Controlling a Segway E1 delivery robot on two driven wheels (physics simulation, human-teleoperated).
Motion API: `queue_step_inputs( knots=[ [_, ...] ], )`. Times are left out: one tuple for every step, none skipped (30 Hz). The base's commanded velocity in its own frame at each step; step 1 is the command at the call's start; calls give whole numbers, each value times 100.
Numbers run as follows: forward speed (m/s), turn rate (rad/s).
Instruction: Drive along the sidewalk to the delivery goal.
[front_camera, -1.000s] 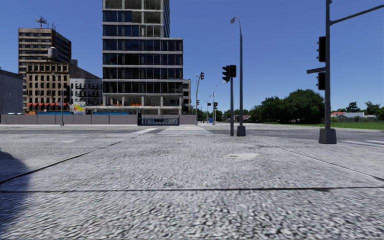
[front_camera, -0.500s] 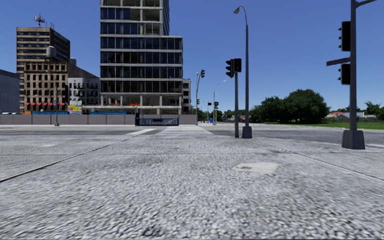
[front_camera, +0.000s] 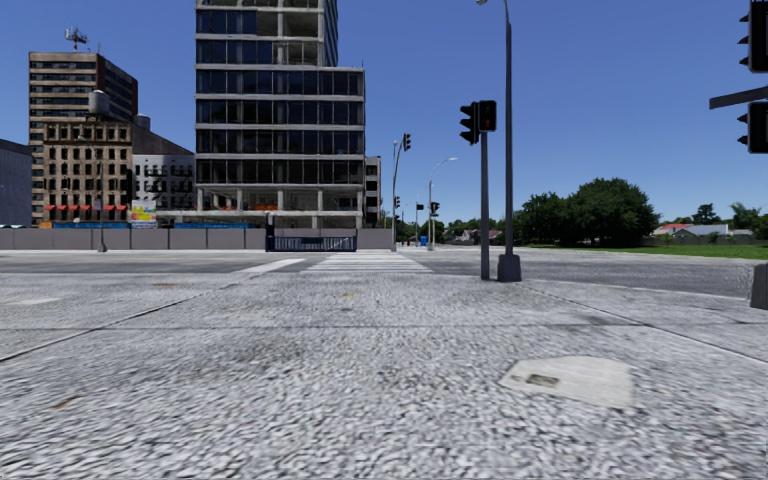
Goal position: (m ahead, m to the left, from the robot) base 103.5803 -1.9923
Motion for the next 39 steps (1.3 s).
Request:
queue_step_inputs(
  knots=[
    [200,0],
    [200,0],
    [200,0],
    [200,0],
    [200,0],
    [200,0],
    [200,0],
    [200,0],
    [200,0],
    [200,0],
    [200,0],
    [200,0],
    [200,0],
    [200,0],
    [200,0],
    [200,0],
    [200,0],
    [200,0],
    [200,0],
    [200,0],
    [200,0],
    [200,0],
    [200,0],
    [200,0],
    [200,0],
    [200,0],
    [200,0],
    [200,0],
    [200,0],
    [200,0],
    [200,0],
    [200,0],
    [200,0],
    [200,0],
    [200,0],
    [200,0],
    [200,0],
    [200,0],
    [200,0]
  ],
)
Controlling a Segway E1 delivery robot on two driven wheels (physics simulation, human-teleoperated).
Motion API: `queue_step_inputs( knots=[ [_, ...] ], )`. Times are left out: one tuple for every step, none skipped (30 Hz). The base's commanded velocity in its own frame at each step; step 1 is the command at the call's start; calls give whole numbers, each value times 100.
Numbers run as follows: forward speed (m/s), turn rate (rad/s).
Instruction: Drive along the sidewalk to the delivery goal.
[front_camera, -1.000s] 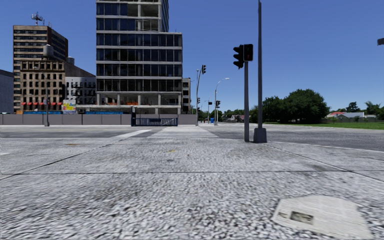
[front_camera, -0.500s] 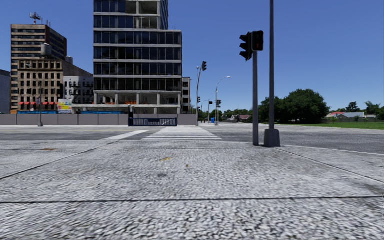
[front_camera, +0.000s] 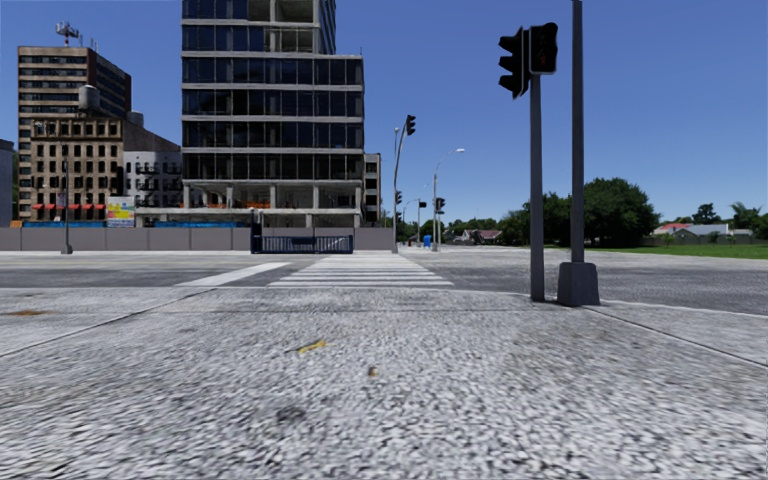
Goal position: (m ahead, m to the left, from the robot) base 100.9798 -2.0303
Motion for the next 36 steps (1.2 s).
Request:
queue_step_inputs(
  knots=[
    [200,0],
    [200,0],
    [200,0],
    [200,0],
    [200,0],
    [200,0],
    [200,0],
    [200,0],
    [200,0],
    [200,0],
    [200,0],
    [200,0],
    [200,0],
    [200,0],
    [200,0],
    [200,0],
    [200,0],
    [200,6],
    [200,6],
    [200,12],
    [200,17],
    [200,22],
    [200,22],
    [200,28],
    [200,29],
    [200,12],
    [200,0],
    [200,0],
    [200,0],
    [200,0],
    [200,0],
    [200,0],
    [200,0],
    [200,0],
    [200,0],
    [200,0]
  ],
)
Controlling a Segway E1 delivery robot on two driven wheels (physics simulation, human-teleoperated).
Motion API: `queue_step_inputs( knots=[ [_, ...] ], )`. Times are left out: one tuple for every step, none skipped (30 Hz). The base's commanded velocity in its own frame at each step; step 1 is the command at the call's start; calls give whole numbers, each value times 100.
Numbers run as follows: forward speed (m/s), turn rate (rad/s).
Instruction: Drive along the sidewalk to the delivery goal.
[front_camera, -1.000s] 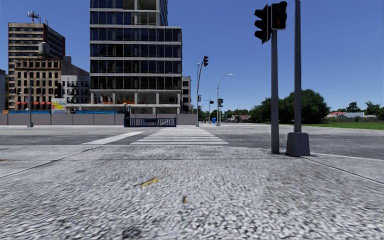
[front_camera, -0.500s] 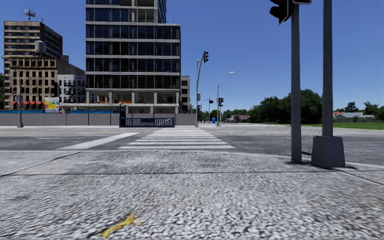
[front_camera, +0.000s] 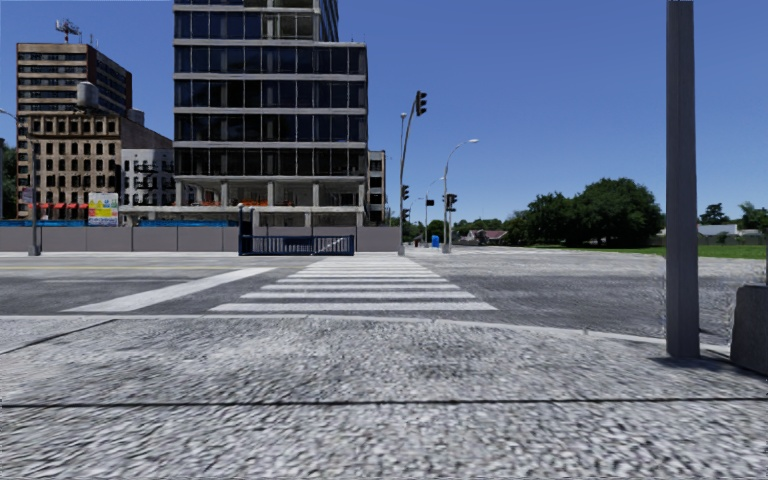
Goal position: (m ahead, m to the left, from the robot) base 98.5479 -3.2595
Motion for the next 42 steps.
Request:
queue_step_inputs(
  knots=[
    [200,0],
    [200,0],
    [200,0],
    [200,0],
    [200,0],
    [200,0],
    [200,0],
    [200,0],
    [200,0],
    [200,0],
    [200,0],
    [200,0],
    [200,0],
    [200,0],
    [200,0],
    [200,0],
    [200,0],
    [200,0],
    [200,0],
    [200,0],
    [200,0],
    [200,0],
    [200,0],
    [200,0],
    [200,0],
    [200,0],
    [200,0],
    [200,0],
    [200,0],
    [200,0],
    [200,0],
    [200,0],
    [200,0],
    [200,0],
    [200,0],
    [200,0],
    [200,0],
    [200,0],
    [200,0],
    [200,0],
    [200,0],
    [200,0]
  ],
)
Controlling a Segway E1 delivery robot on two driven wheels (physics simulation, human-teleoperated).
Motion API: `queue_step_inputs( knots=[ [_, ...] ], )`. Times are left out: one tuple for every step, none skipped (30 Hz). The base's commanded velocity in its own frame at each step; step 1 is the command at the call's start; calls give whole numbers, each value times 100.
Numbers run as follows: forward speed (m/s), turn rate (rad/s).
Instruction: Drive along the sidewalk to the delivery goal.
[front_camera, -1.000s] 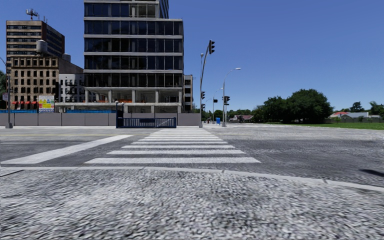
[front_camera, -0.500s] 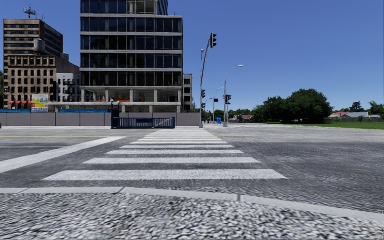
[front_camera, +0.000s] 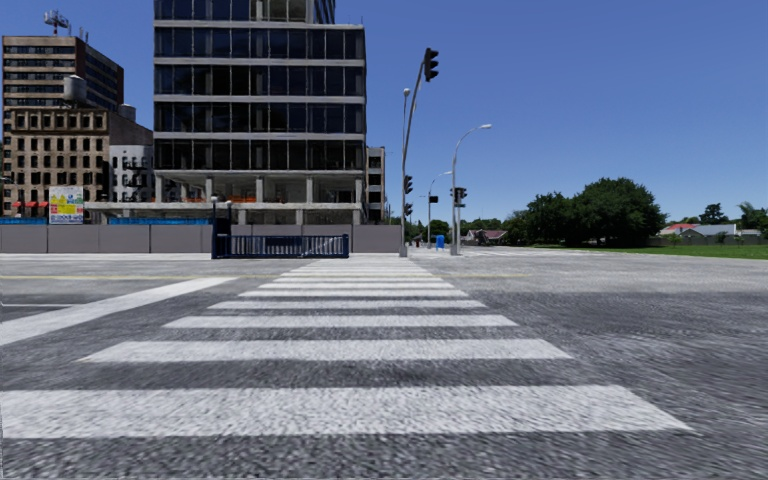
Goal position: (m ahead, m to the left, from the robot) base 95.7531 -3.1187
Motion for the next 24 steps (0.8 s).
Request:
queue_step_inputs(
  knots=[
    [200,0],
    [200,0],
    [200,0],
    [200,0],
    [200,0],
    [200,0],
    [200,0],
    [186,0],
    [186,0],
    [173,0],
    [161,0],
    [153,0],
    [153,0],
    [144,0],
    [141,0],
    [140,0],
    [140,0],
    [140,0],
    [140,0],
    [140,0],
    [140,0],
    [140,0],
    [140,0],
    [141,0]
  ],
)
